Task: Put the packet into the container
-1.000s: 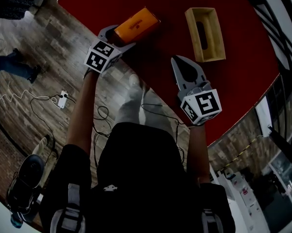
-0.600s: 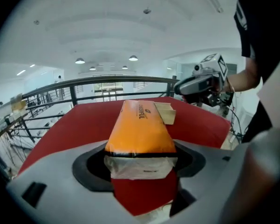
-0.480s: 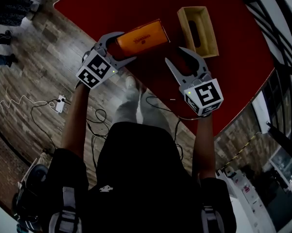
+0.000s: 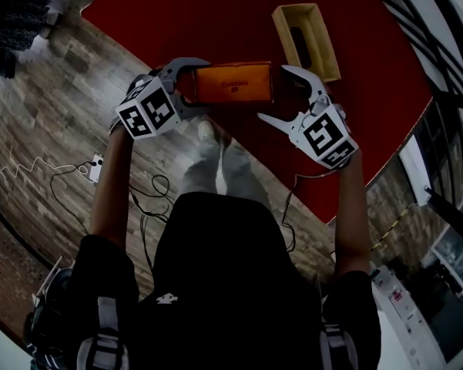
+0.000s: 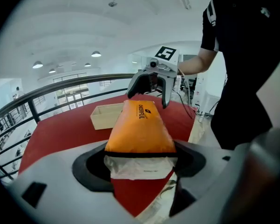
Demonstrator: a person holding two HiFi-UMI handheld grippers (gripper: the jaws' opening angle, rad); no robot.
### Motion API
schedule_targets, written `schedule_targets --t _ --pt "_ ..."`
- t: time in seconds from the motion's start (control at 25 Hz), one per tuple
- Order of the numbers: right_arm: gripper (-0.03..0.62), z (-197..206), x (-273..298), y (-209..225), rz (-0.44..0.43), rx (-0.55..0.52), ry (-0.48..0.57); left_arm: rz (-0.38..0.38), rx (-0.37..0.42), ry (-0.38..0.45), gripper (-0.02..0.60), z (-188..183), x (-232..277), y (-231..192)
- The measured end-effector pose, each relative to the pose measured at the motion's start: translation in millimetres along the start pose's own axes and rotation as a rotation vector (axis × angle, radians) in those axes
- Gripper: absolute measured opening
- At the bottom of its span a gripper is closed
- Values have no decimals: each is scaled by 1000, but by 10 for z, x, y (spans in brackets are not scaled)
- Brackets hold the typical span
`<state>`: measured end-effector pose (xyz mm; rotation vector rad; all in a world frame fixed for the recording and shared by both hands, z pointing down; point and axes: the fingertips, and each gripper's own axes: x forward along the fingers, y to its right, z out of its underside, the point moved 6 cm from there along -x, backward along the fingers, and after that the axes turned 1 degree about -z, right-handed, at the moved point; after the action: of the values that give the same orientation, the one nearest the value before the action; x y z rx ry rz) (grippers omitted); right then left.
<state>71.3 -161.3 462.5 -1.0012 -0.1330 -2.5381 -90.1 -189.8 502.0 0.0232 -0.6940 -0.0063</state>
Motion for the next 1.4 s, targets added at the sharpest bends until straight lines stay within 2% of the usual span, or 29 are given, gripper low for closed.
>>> schedule_targets --t 0.16,0.44,0.8,0.88,0.96,1.04,1.28,1.4 --pt "433 26 19 -53 -48 -78 -83 57 52 8 357 -86 18 49" --pt "446 74 40 -225 -90 -180 -151 152 166 -9 357 -295 65 184" --pt "445 147 29 -255 -59 -212 -169 159 170 10 357 -413 108 235" --pt "440 158 -35 -259 -52 -216 -182 156 166 11 359 -459 129 266" --pt "391 153 -68 -269 -55 -209 -192 164 152 14 359 -466 141 288" --pt "374 156 -74 -272 -59 -193 -203 169 134 25 379 -451 154 285" --pt "371 172 -131 -218 -53 -161 -223 124 40 140 407 -420 146 200" --pt "371 235 -248 -140 -35 -141 -243 107 13 144 405 -377 144 154"
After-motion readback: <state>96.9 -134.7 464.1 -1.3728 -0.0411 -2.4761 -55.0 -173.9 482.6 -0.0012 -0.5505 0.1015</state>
